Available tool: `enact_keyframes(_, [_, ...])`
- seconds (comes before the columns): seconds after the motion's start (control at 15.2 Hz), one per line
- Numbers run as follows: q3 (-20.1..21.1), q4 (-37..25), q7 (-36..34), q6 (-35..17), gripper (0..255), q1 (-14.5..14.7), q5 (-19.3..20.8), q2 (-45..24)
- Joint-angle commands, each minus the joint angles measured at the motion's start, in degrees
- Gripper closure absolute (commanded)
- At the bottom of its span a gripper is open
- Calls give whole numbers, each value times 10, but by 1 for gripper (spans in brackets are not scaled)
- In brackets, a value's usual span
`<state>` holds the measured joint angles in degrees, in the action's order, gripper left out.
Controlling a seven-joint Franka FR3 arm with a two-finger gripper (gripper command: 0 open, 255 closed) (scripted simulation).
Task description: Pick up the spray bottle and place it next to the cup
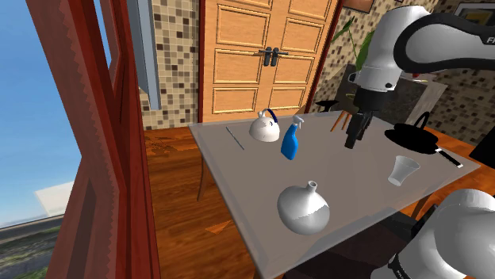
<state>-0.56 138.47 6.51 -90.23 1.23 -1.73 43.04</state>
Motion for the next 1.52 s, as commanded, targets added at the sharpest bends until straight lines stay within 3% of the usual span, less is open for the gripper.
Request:
enact_keyframes(0.0, [0,0,0,0,0,0,0,0])
enact_keyframes(0.73, [-35,81,-2,-300,0,-41,29,-109])
enact_keyframes(1.45, [-80,52,9,-581,0,-66,18,-309])
